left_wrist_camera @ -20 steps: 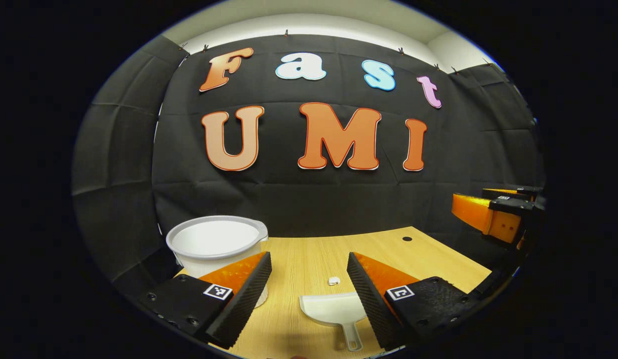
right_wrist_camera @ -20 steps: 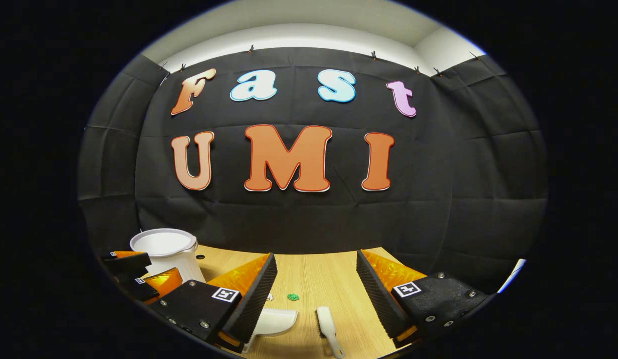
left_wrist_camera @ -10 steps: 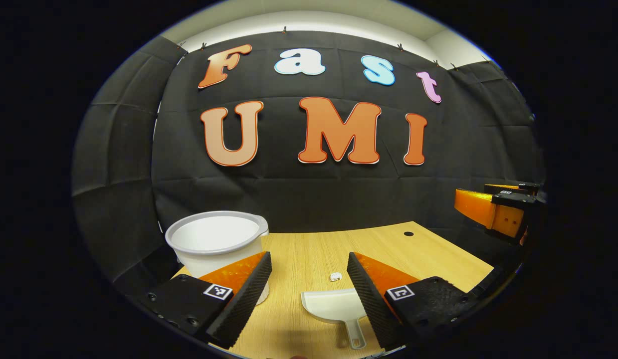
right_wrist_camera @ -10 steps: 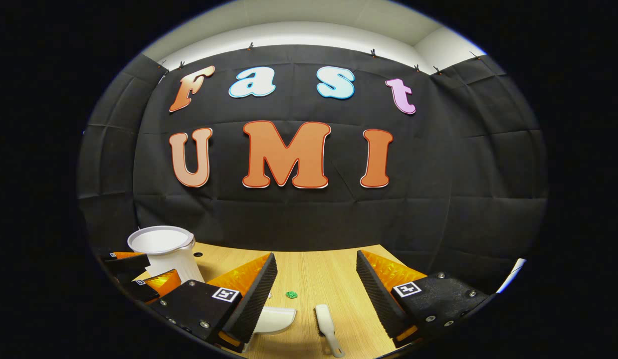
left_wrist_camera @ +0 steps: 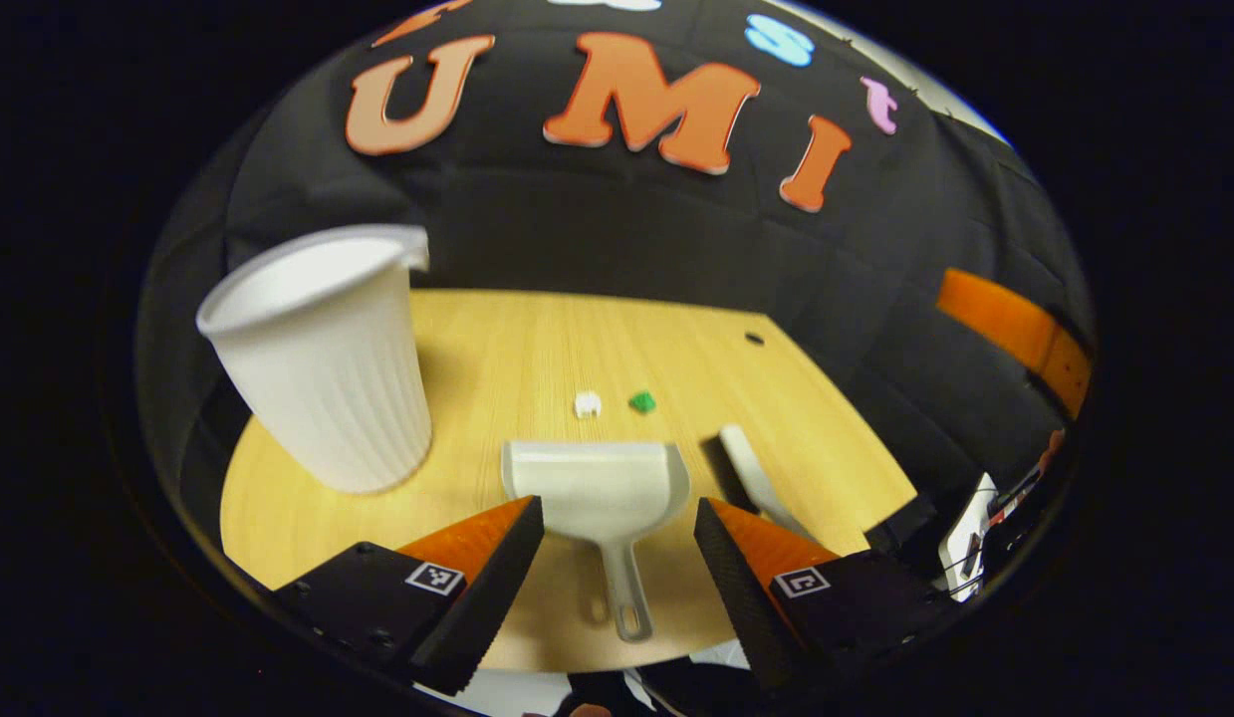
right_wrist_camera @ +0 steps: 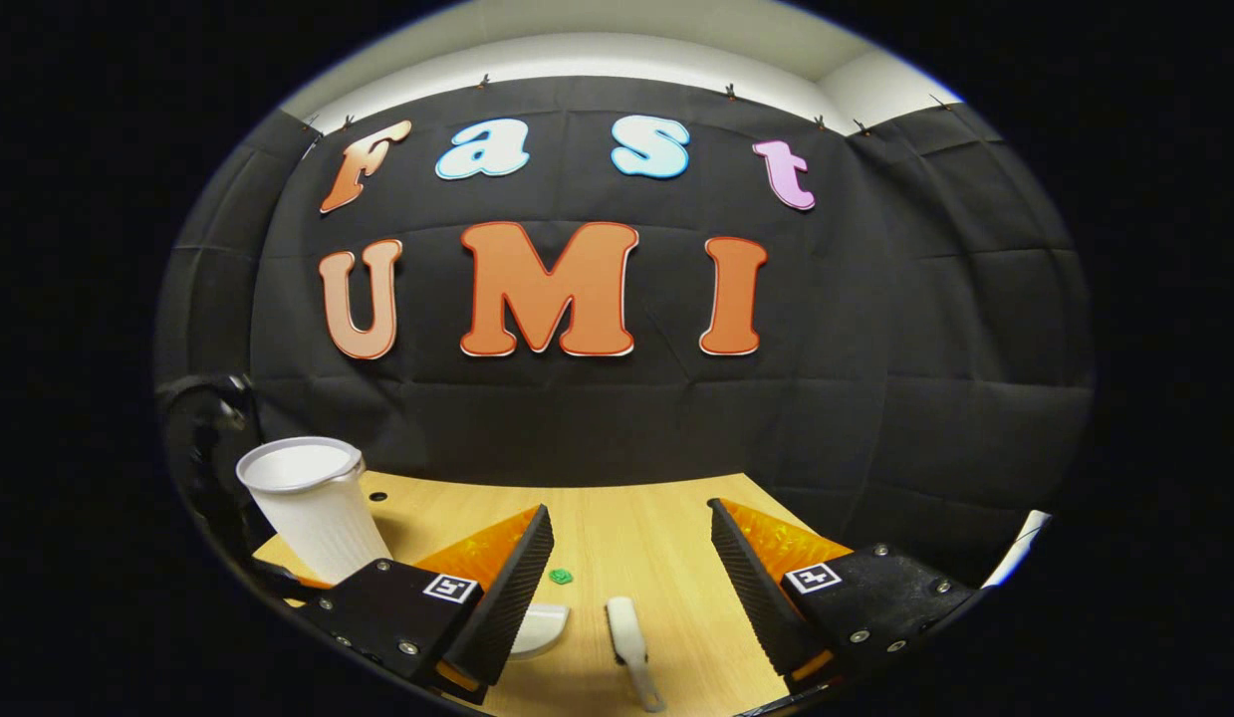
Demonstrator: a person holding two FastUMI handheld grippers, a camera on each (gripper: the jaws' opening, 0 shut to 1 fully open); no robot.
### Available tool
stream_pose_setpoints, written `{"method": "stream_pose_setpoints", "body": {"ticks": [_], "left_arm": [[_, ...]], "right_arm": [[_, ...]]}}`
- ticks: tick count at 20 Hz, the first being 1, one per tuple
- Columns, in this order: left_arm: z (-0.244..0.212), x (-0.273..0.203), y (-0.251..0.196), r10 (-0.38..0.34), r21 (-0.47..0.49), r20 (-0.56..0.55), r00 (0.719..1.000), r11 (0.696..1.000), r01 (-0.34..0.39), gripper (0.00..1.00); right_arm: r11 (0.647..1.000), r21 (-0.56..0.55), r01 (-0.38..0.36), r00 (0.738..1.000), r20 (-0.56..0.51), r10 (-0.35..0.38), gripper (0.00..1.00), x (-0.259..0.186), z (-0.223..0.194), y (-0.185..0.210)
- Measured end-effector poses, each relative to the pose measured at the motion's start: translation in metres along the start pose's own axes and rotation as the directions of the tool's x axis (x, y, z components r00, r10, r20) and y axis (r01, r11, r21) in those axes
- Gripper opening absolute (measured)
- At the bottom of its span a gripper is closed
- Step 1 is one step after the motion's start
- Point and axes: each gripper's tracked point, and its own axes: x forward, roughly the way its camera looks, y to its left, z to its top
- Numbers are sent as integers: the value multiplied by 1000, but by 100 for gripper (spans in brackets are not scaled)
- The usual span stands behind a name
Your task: Pick up the small broom and dustpan from the desktop, sweep the trash into the dustpan with the broom, and then empty the trash into the garbage bin.
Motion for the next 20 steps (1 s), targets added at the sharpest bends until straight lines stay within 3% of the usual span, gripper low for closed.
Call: {"method": "stream_pose_setpoints", "body": {"ticks": [2,7,11,14,17,19,20], "left_arm": [[-21,28,13,55,55,-124,991,997,-49,99],[-38,49,11,64,47,-347,936,998,-51,98],[-52,67,6,101,80,-420,902,994,-73,99],[-72,83,5,99,40,-488,867,995,-91,99],[-76,85,10,128,37,-501,856,991,-127,99],[-70,85,14,156,45,-493,856,987,-154,89],[-67,84,16,166,48,-492,855,985,-164,75]], "right_arm": [[1000,17,24,999,-23,-23,96,5,-10,-22],[997,44,60,992,-112,-55,96,25,-40,-69],[999,23,23,991,-136,-20,96,46,-46,-81],[999,35,-22,986,-162,28,96,58,-52,-79],[998,23,-63,981,-182,66,96,67,-60,-75],[996,20,-87,975,-205,89,96,70,-67,-73],[995,20,-95,972,-215,97,96,71,-70,-73]]}}
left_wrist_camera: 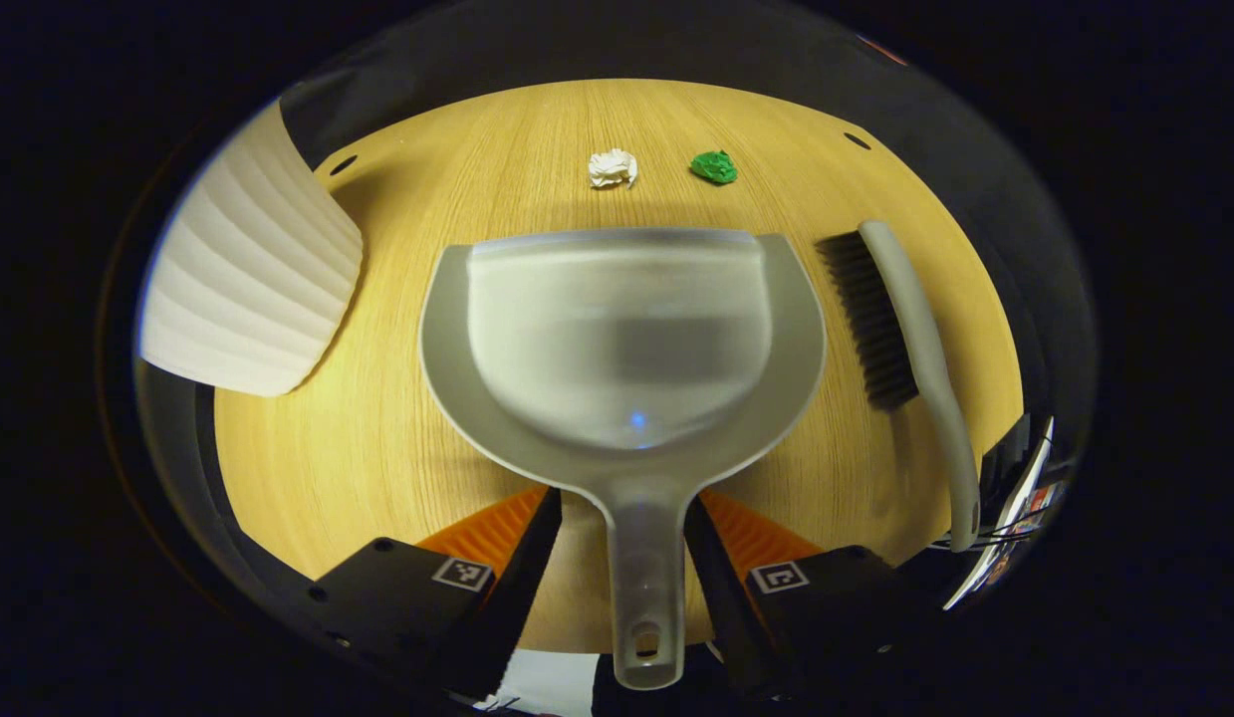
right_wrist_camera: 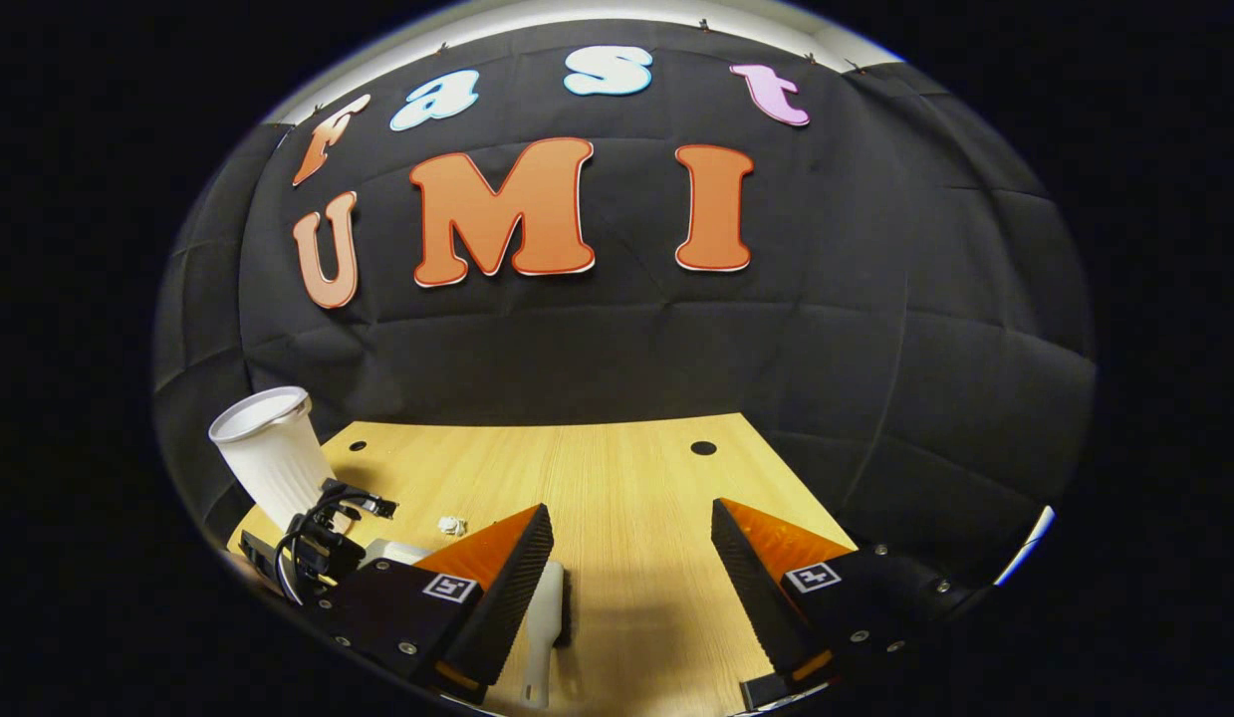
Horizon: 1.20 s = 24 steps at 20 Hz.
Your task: Pick up the small broom and dustpan from the desktop, sweep the trash into the dustpan with the broom, and then empty the trash into the garbage bin.
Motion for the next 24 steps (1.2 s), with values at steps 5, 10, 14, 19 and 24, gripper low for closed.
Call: {"method": "stream_pose_setpoints", "body": {"ticks": [5,10,14,19,24], "left_arm": [[2,1,-14,-52,-52,-23,998,997,51,49],[7,-5,-12,-60,-38,25,998,997,61,33],[12,-17,-6,-79,-27,65,995,996,80,31],[24,-30,4,-91,3,127,988,996,91,32],[21,-42,23,-107,20,140,984,994,106,31]], "right_arm": [[1000,-10,-27,999,-25,26,96,9,-7,2],[992,10,-122,981,-152,122,96,13,-38,23],[977,83,-199,882,-420,215,97,16,-121,55],[976,39,-215,718,-671,184,97,3,-209,69],[981,12,-191,635,-761,133,97,7,-248,76]]}}
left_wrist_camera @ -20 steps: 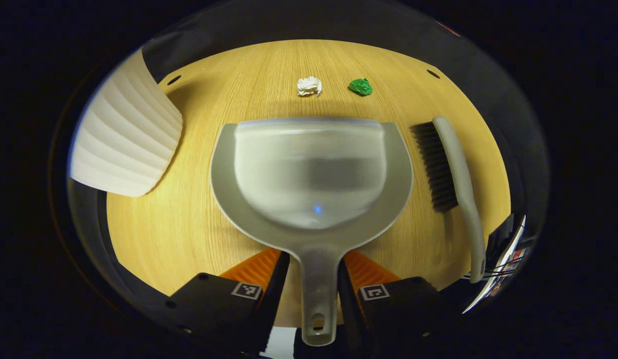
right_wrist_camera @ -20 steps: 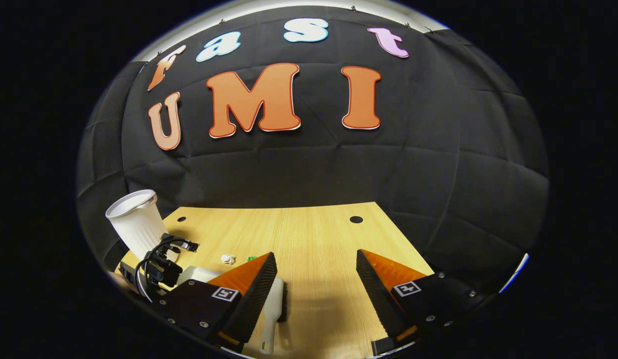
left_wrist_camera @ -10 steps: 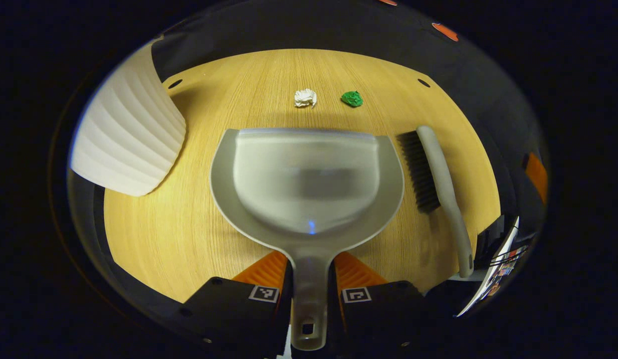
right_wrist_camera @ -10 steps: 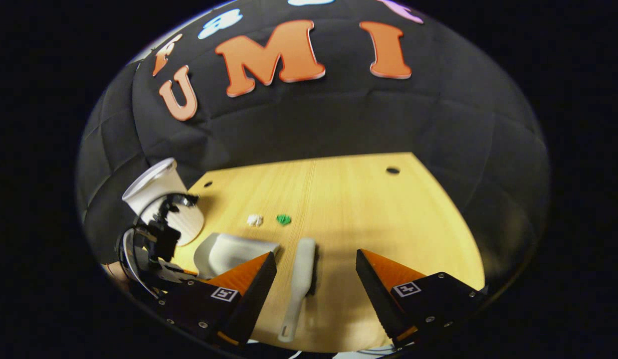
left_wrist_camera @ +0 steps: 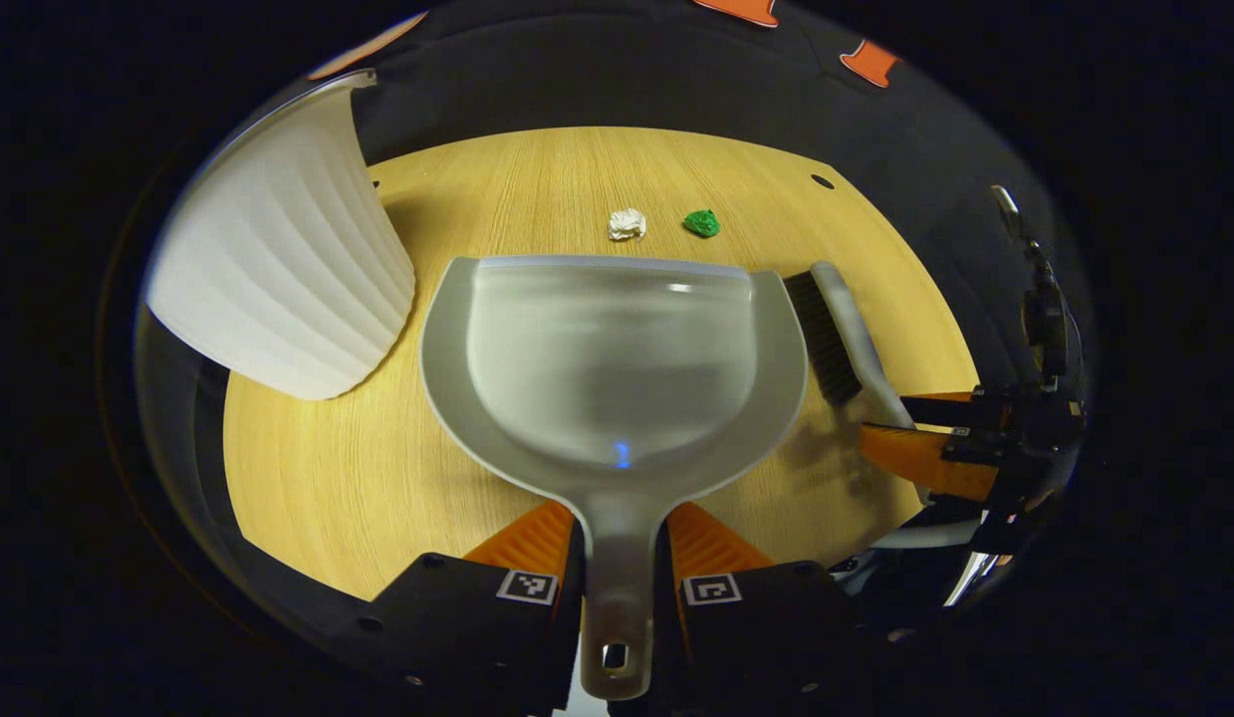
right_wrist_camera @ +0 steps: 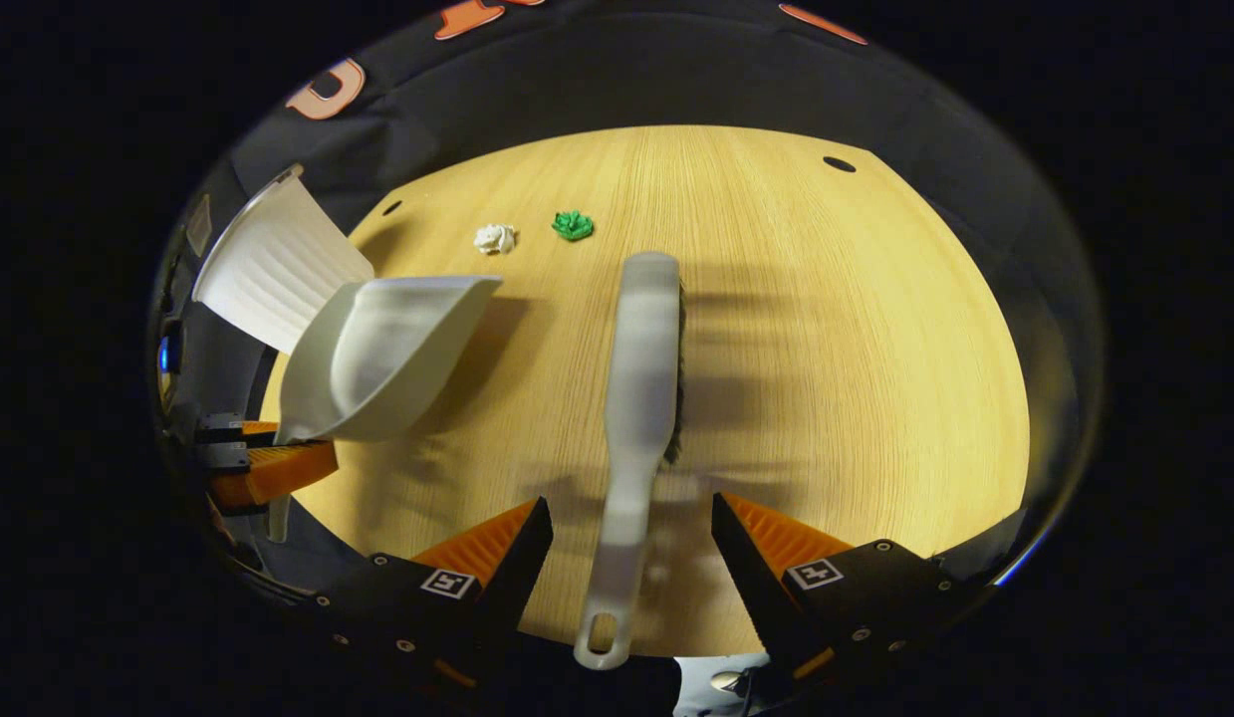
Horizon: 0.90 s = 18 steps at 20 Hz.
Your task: Pick up the small broom and dustpan from the desktop, sweep the trash into the dustpan with the broom, and then empty the trash into the garbage bin.
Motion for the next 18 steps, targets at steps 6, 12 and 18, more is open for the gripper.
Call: {"method": "stream_pose_setpoints", "body": {"ticks": [6,12,18], "left_arm": [[-7,0,15,-11,14,-17,1000,1000,12,32],[-3,-1,23,-18,14,-20,1000,1000,19,31],[-3,1,21,-39,38,-24,999,998,40,32]], "right_arm": [[999,-29,28,998,-57,-29,97,15,-2,7],[999,-20,42,996,-80,-43,64,24,-4,13],[998,-45,46,992,-119,-51,22,26,-3,5]]}}
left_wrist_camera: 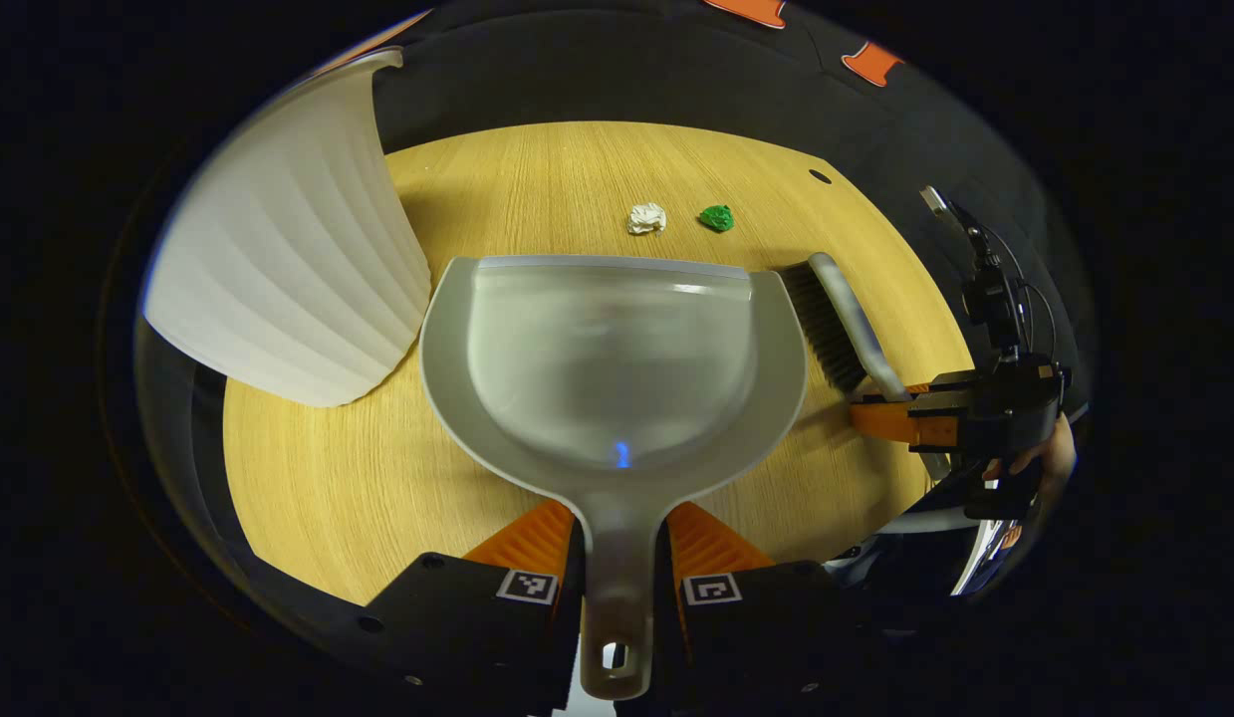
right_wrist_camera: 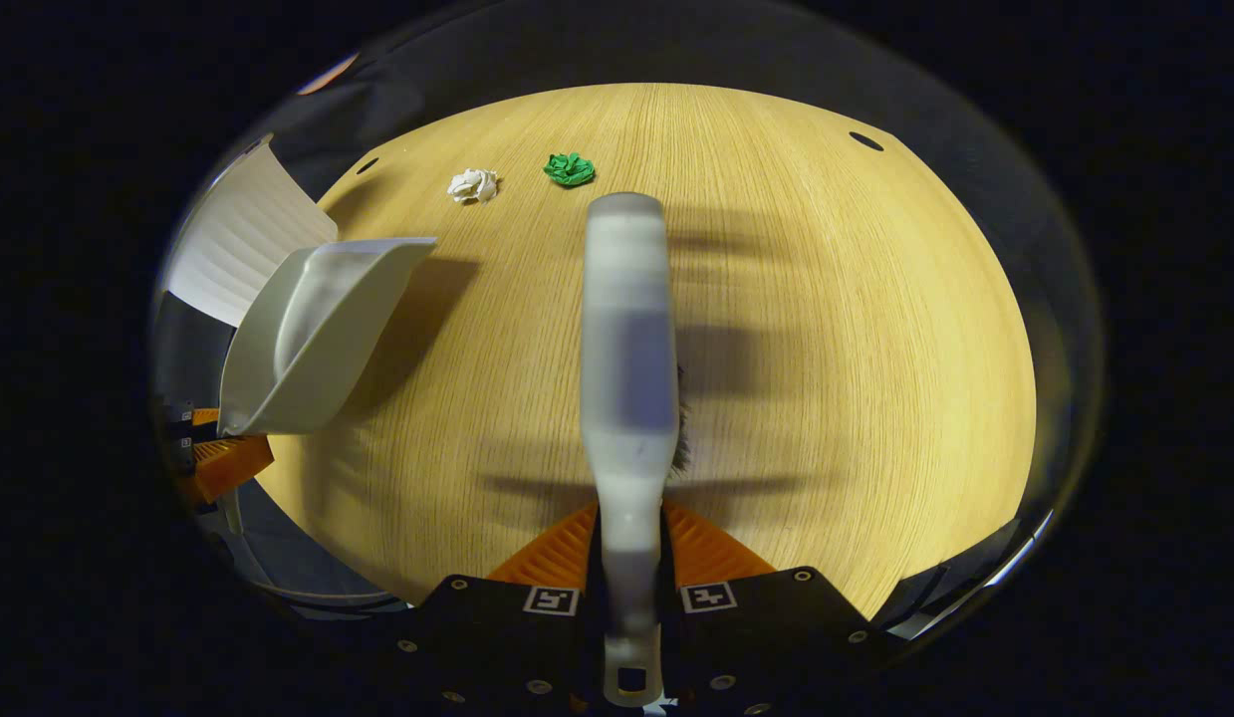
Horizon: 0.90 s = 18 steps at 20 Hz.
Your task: Pick up the small broom and dustpan from the desktop, sweep the trash into the dustpan with the broom, and then empty the trash into the garbage bin.
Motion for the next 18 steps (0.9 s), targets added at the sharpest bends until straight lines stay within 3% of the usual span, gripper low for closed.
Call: {"method": "stream_pose_setpoints", "body": {"ticks": [1,2,4,7,11,16,18], "left_arm": [[0,3,1,1,10,-3,1000,1000,-1,32],[1,6,2,4,21,-6,1000,1000,-4,32],[6,16,3,6,48,-18,1000,999,-5,32],[6,22,9,12,118,-64,998,993,-4,32],[21,23,13,-3,193,-104,995,981,23,32],[28,35,14,-35,243,-122,992,968,64,32],[33,39,11,-66,265,-116,991,959,95,34]], "right_arm": [[1000,-8,-1,1000,4,1,10,-3,3,-3],[1000,-6,-18,1000,11,18,19,-8,8,-1],[999,-38,-27,999,33,28,18,-22,25,-4],[988,-153,26,996,85,-14,17,-33,71,-22],[953,-297,54,995,101,-25,17,-16,142,-34],[913,-407,22,1000,28,-12,17,25,195,-34],[902,-429,-41,999,-21,35,17,39,201,-20]]}}
